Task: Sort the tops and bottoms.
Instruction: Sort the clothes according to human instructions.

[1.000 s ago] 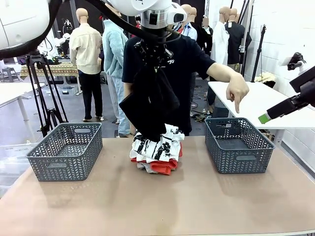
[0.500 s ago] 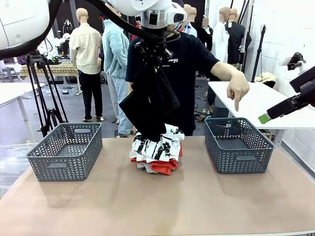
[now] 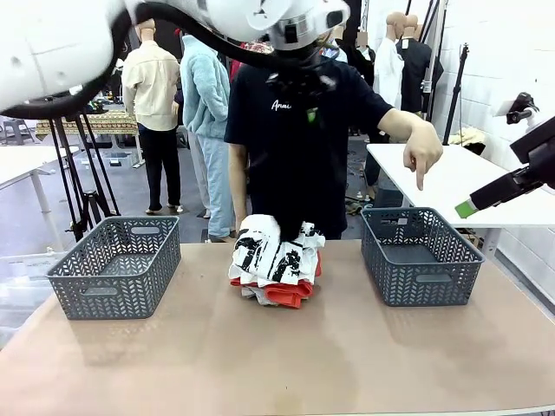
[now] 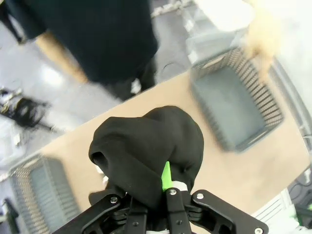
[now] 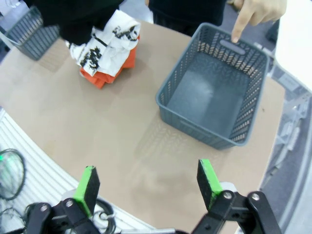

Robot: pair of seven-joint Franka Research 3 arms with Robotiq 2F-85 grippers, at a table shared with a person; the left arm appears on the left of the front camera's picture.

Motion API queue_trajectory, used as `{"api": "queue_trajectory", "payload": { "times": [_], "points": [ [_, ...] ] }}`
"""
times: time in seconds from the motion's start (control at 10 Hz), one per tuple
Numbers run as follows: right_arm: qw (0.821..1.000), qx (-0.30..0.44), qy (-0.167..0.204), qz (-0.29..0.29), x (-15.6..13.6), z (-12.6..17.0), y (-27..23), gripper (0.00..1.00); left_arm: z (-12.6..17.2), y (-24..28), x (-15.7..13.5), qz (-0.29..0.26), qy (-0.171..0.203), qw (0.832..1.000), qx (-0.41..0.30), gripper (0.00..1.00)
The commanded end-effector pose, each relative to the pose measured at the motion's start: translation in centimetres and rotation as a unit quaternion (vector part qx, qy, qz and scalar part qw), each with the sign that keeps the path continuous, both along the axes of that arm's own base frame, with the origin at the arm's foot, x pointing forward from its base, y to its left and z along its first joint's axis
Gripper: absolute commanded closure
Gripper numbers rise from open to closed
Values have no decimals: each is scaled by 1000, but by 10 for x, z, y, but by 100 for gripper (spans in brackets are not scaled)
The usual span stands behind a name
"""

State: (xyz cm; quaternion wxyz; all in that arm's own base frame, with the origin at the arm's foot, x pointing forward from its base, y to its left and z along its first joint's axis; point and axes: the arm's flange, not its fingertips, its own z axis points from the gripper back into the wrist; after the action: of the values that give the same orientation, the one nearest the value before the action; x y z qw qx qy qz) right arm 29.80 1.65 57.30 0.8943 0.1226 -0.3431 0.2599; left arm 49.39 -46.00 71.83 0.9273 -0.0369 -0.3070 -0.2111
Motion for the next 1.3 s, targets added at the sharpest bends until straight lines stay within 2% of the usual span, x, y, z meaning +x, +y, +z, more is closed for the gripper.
{"api": "queue_trajectory", "payload": {
  "times": [0.0,0.2,0.3,0.4,0.8,0.9,1.0,1.2],
  "points": [
    [1000,10,4,3,0,-1,1,0,18,-47,9,-38,-11,997,-63,100],
    [1000,10,4,3,0,-1,1,0,8,-67,19,-40,15,996,-76,100],
    [1000,10,4,3,0,-1,1,0,0,-56,23,-10,43,997,-63,100],
    [1000,10,4,3,0,-1,1,0,-6,-53,-3,-46,-6,997,-68,100],
    [1000,10,4,3,0,-1,1,0,-6,-53,-3,-46,-6,997,-68,100],
    [1000,10,4,3,0,-1,1,0,-12,-55,1,-43,7,997,-68,100],
    [1000,10,4,3,0,-1,1,0,-12,-73,22,-33,-18,994,-107,100],
    [1000,10,4,3,0,-1,1,0,-17,-113,58,-56,-53,988,-137,100]
  ]
}}
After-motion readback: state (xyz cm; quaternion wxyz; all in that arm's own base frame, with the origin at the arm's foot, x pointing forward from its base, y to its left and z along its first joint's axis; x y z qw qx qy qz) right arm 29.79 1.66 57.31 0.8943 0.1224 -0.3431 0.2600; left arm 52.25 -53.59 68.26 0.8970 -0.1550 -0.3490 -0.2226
